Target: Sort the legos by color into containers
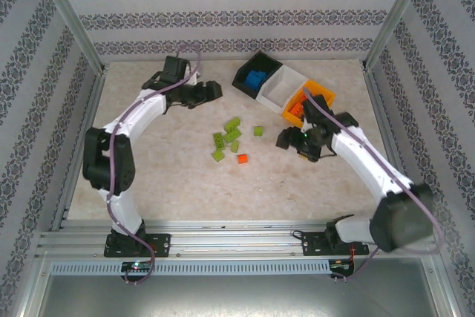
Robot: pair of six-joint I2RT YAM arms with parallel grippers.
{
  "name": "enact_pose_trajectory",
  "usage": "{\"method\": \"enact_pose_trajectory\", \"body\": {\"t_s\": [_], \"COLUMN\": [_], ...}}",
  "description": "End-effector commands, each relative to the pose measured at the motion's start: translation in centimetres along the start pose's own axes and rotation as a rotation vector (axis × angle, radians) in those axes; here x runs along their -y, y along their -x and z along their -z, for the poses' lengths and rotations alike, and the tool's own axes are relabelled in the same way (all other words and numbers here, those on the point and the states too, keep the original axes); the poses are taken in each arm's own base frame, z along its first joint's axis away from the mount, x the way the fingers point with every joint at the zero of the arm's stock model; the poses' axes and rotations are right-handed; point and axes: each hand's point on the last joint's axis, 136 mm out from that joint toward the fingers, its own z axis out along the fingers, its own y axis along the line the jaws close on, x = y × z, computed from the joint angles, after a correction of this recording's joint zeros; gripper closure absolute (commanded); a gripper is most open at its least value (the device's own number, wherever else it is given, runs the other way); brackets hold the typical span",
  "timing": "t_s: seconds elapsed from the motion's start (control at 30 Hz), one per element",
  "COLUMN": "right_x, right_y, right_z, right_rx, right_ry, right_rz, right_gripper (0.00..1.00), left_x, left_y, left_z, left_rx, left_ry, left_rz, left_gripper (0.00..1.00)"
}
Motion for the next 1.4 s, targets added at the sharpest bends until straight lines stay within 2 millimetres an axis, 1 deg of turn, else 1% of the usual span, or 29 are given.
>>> {"method": "enact_pose_trajectory", "body": {"t_s": [0.0, 0.17, 0.23, 0.3, 0.33, 0.47, 0.73, 0.93, 1.07, 1.2, 1.37], "right_x": [-2.1, -4.6, -5.3, -6.0, -6.3, -7.0, -7.2, -7.3, -6.9, -6.6, -5.9], "right_y": [2.4, 5.6, 6.5, 7.1, 7.3, 8.1, 8.3, 7.8, 7.9, 8.2, 8.6], "right_z": [-0.8, -4.0, -5.4, -6.5, -7.3, -9.2, -12.6, -14.2, -14.9, -15.2, -15.9], "right_rx": [0.003, -0.053, -0.076, -0.096, -0.107, -0.131, -0.181, -0.212, -0.216, -0.214, -0.22], "right_ry": [-0.037, -0.081, -0.088, -0.098, -0.106, -0.149, -0.205, -0.239, -0.26, -0.28, -0.298], "right_rz": [0.108, 0.176, 0.178, 0.183, 0.19, 0.227, 0.249, 0.263, 0.257, 0.267, 0.263], "right_gripper": [0.23, 0.23, 0.23, 0.23, 0.23, 0.23, 0.23, 0.25, 0.25, 0.29, 0.38], "left_x": [-0.9, -2.9, -3.3, -3.6, -3.7, -4.1, -4.9, -5.5, -5.7, -5.9, -5.9], "left_y": [-0.4, -3.9, -4.9, -5.7, -6.1, -7.3, -8.1, -8.1, -8.0, -8.0, -7.7], "left_z": [2.8, 4.7, 5.4, 6.1, 6.4, 7.4, 8.5, 9.1, 9.3, 9.3, 9.2], "left_rx": [0.059, 0.01, -0.003, -0.008, -0.01, -0.029, -0.071, -0.075, -0.071, -0.074, -0.07], "left_ry": [0.048, 0.128, 0.142, 0.153, 0.158, 0.171, 0.195, 0.206, 0.205, 0.204, 0.195], "left_rz": [-0.073, -0.06, -0.06, -0.061, -0.061, -0.065, -0.062, -0.065, -0.062, -0.052, -0.036], "left_gripper": [0.22, 0.18, 0.12, 0.02, 0.0, 0.0, 0.0, 0.0, 0.0, 0.0, 0.0]}}
